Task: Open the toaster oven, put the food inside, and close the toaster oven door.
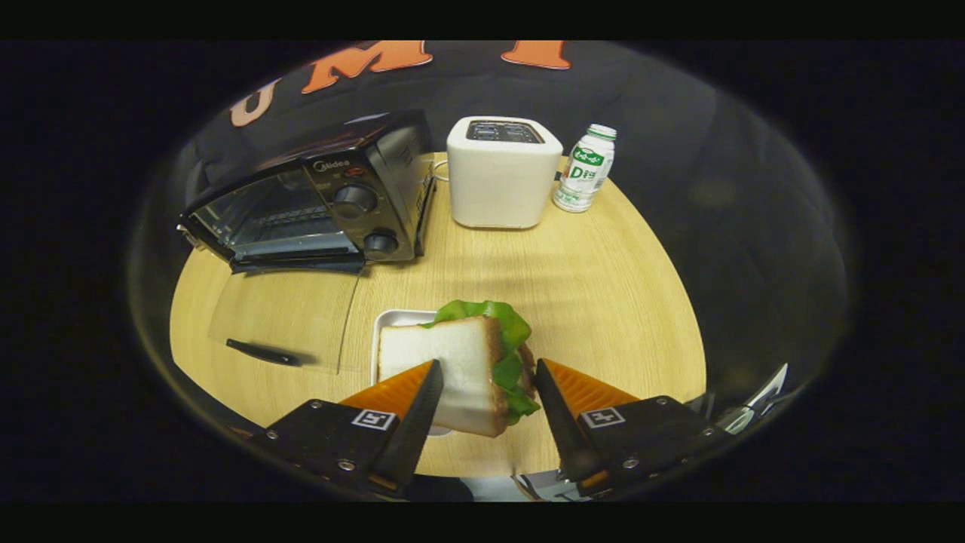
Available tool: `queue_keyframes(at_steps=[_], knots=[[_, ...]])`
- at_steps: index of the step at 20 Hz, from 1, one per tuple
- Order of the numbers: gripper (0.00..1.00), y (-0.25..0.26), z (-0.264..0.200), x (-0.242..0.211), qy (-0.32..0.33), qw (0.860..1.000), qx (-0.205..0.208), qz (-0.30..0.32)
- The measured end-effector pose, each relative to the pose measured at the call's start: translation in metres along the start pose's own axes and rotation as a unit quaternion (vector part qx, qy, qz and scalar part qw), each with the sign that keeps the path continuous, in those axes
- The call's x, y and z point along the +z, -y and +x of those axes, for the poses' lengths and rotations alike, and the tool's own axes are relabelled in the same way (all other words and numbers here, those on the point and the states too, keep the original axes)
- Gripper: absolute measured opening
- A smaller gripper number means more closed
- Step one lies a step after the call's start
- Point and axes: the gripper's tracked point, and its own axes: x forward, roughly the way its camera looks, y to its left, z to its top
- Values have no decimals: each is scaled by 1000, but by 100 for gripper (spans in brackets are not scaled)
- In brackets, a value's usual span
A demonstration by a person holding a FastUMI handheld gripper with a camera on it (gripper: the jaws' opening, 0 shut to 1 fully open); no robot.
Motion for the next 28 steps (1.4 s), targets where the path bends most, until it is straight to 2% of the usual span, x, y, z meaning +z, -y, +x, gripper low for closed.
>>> queue_keyframes(at_steps=[5,7,8,12,15,17,19,23,24,26,28], knots=[[77,-2,-4,1,5,1000,6,8],[81,0,-1,2,6,1000,-2,-1],[87,-2,1,1,2,1000,0,-1],[98,-16,15,-8,-23,999,38,31],[99,-21,20,-11,-27,996,56,68],[95,-20,19,-11,-26,995,57,74],[86,-21,17,-8,-21,996,57,71],[52,-21,7,7,9,994,53,93],[41,-20,5,10,14,994,50,98],[35,-17,2,11,16,995,36,89],[35,-22,-4,14,22,995,41,84]])
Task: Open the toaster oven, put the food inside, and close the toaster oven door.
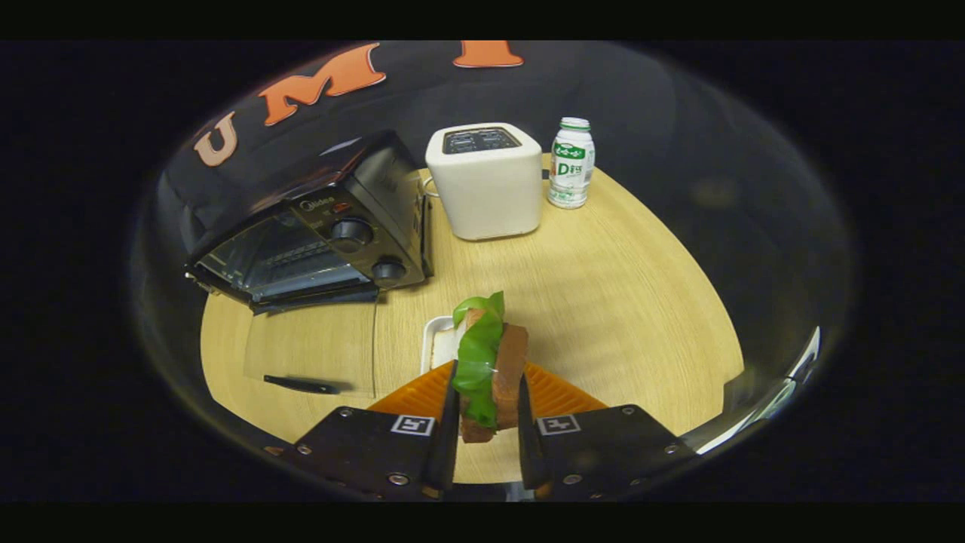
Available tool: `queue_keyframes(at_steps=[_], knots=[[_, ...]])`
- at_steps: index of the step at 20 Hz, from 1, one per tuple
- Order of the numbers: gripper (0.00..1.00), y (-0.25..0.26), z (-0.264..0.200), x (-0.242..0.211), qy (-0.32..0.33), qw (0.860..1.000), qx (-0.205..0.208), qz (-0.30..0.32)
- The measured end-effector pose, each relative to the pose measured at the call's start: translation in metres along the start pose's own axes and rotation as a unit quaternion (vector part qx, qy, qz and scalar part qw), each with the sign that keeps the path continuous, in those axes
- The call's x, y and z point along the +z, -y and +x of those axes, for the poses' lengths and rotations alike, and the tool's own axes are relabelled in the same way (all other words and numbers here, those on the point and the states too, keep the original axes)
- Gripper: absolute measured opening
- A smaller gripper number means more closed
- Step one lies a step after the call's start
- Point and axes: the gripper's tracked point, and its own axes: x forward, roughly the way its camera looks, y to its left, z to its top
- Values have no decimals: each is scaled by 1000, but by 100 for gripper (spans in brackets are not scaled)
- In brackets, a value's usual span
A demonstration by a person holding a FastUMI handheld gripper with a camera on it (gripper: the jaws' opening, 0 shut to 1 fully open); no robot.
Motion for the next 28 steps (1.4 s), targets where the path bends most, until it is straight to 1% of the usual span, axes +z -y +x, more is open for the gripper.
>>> queue_keyframes(at_steps=[1,2,5,10,14,17,19,22,26,28], knots=[[35,-2,-3,0,3,1000,0,4],[31,-2,-4,1,3,1000,-2,7],[30,-5,-15,8,13,1000,-1,6],[30,-23,-43,33,46,998,24,22],[30,-50,-60,49,65,995,62,39],[30,-77,-67,53,69,991,102,58],[30,-97,-65,52,66,987,130,72],[30,-124,-55,50,58,982,160,87],[29,-173,-53,53,52,968,221,106],[29,-195,-50,57,51,961,244,120]])
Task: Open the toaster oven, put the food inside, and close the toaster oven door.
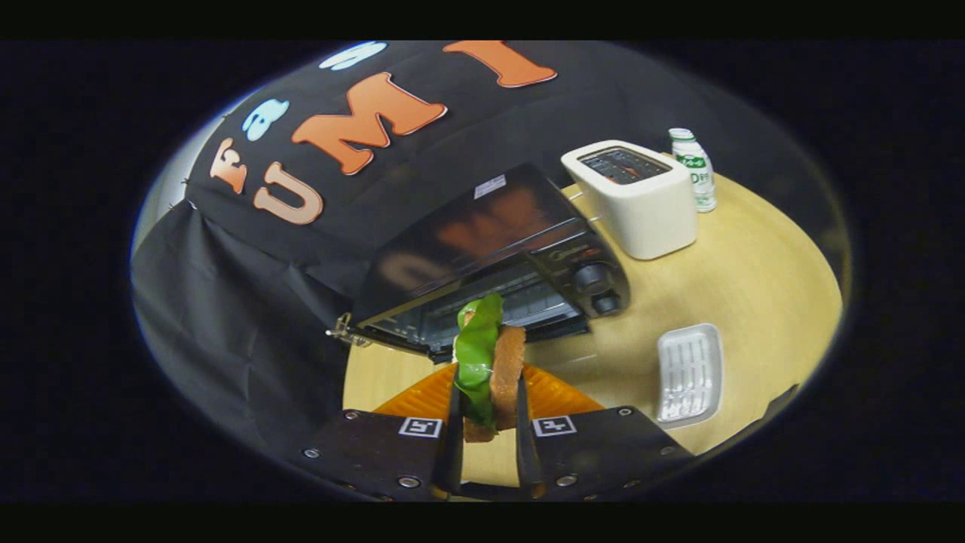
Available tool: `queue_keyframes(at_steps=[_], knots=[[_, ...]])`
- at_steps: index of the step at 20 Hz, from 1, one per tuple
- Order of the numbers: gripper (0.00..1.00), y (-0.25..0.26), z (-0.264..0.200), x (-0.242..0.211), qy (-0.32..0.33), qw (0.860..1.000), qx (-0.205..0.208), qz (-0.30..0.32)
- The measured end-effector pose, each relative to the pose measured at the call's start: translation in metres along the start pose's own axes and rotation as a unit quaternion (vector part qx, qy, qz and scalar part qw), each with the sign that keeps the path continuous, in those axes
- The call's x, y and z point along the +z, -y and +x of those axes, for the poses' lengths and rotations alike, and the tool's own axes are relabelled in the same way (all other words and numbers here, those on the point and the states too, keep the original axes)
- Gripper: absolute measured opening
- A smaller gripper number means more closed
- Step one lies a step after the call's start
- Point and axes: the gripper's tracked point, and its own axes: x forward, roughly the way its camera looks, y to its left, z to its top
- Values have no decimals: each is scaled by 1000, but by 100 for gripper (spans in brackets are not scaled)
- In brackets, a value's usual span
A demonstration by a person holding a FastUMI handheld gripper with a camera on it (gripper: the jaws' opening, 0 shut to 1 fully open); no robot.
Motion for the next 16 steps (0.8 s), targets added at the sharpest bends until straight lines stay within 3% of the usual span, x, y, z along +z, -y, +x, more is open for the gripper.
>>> queue_keyframes(at_steps=[4,10,16], knots=[[29,-25,24,-1,5,999,34,33],[29,-34,73,-12,1,992,51,116],[29,-38,103,-12,28,988,65,136]])
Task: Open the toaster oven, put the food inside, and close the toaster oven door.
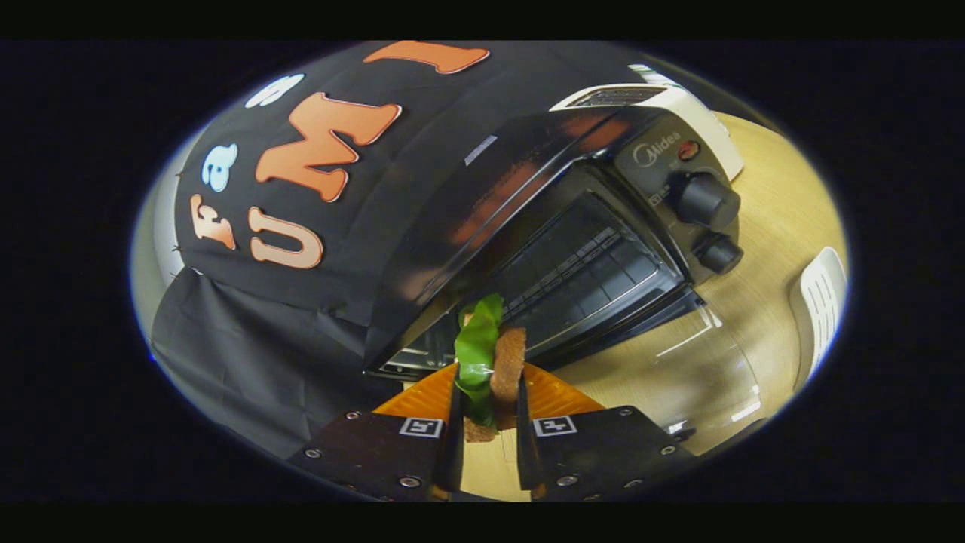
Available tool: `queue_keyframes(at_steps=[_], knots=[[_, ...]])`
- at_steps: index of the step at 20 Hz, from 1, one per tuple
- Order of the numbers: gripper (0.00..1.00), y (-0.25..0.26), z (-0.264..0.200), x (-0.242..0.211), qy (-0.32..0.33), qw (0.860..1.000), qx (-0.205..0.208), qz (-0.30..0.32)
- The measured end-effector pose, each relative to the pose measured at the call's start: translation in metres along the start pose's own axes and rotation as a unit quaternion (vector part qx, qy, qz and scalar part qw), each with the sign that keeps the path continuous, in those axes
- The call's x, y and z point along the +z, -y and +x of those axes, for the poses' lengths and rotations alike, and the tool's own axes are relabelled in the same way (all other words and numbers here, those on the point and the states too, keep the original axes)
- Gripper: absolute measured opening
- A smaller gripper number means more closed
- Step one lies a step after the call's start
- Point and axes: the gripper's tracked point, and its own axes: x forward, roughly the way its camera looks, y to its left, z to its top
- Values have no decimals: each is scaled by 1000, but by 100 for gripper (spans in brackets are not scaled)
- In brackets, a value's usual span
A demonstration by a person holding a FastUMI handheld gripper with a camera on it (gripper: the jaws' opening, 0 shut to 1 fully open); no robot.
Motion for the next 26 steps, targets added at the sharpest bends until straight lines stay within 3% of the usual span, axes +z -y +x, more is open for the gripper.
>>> queue_keyframes(at_steps=[5,13,17,20,25,26], knots=[[29,-7,13,12,22,995,39,84],[29,9,35,31,77,993,31,80],[29,10,48,44,143,985,25,90],[30,9,57,36,152,981,21,115],[42,8,72,41,161,980,-4,118],[49,10,73,41,158,981,-11,110]])
